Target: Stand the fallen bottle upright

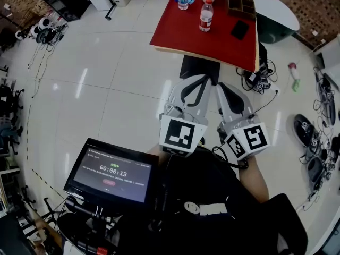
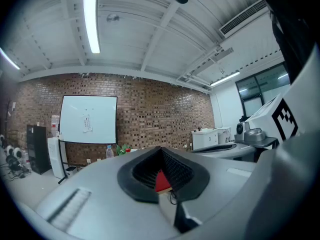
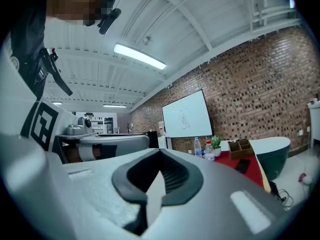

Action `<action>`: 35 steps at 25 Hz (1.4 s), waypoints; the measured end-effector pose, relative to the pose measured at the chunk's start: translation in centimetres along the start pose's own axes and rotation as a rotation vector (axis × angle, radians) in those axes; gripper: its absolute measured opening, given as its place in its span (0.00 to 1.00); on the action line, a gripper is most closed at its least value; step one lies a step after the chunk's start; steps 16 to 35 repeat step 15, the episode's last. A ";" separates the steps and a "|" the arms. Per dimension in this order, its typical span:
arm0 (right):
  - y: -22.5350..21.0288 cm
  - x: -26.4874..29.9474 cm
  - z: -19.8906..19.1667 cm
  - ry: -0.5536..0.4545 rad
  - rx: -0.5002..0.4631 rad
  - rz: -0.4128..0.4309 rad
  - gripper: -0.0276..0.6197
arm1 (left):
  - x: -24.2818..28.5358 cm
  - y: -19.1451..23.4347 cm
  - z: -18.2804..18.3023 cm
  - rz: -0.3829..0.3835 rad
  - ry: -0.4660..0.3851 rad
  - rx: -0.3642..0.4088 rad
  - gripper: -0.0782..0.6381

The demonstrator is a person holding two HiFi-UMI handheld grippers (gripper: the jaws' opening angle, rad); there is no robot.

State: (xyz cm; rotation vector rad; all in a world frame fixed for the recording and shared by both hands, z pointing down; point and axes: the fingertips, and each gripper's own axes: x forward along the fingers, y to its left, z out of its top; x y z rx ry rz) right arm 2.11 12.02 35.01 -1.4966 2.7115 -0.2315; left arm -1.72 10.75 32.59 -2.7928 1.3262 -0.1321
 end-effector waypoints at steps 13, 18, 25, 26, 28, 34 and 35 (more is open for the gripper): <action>0.1 0.2 0.1 0.002 0.007 0.013 0.05 | 0.2 0.2 0.2 0.007 0.000 -0.005 0.12; 0.1 0.2 0.2 0.001 0.007 0.014 0.05 | 0.2 0.2 0.2 0.006 0.002 -0.005 0.12; 0.1 0.2 0.2 0.001 0.007 0.014 0.05 | 0.2 0.2 0.2 0.006 0.002 -0.005 0.12; 0.1 0.2 0.2 0.001 0.007 0.014 0.05 | 0.2 0.2 0.2 0.006 0.002 -0.005 0.12; 0.1 0.2 0.2 0.001 0.007 0.014 0.05 | 0.2 0.2 0.2 0.006 0.002 -0.005 0.12; 0.1 0.2 0.2 0.001 0.007 0.014 0.05 | 0.2 0.2 0.2 0.006 0.002 -0.005 0.12; 0.1 0.2 0.2 0.001 0.007 0.014 0.05 | 0.2 0.2 0.2 0.006 0.002 -0.005 0.12</action>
